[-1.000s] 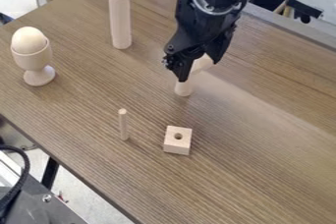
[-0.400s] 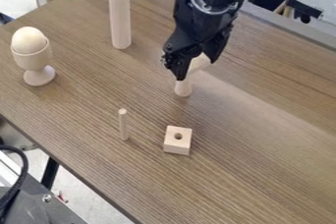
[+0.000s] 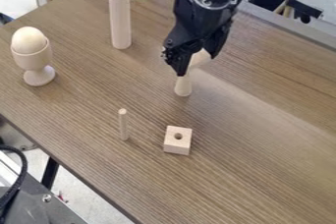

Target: Put the block with whole on the pole

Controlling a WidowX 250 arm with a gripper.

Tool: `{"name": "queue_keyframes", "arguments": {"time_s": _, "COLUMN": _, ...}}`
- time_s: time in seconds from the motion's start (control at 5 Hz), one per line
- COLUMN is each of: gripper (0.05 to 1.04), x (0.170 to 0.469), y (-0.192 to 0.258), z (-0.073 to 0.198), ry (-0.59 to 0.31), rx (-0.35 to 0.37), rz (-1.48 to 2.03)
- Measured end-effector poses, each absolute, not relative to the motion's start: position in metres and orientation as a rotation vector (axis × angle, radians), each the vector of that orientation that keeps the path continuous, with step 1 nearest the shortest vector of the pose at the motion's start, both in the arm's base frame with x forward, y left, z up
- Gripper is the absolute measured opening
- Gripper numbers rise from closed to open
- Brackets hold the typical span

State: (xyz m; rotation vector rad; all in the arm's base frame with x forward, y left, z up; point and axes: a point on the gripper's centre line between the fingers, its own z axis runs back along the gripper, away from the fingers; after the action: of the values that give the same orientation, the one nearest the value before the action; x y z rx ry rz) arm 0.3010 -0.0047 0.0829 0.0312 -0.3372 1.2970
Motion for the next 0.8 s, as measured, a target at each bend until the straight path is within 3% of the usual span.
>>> {"name": "queue_keyframes", "arguments": {"time_s": 0.4, "gripper": 0.823, "x": 0.3032, "y": -0.004, "z": 0.0803, "ry": -0.315, "rx": 0.025, "rz": 1.31}}
{"name": "queue_keyframes", "arguments": {"time_s": 0.8, "gripper": 1.012, "x": 0.3032, "y": -0.004, "z": 0.0767, "ry": -0.254, "rx": 0.021, "rz": 1.339}}
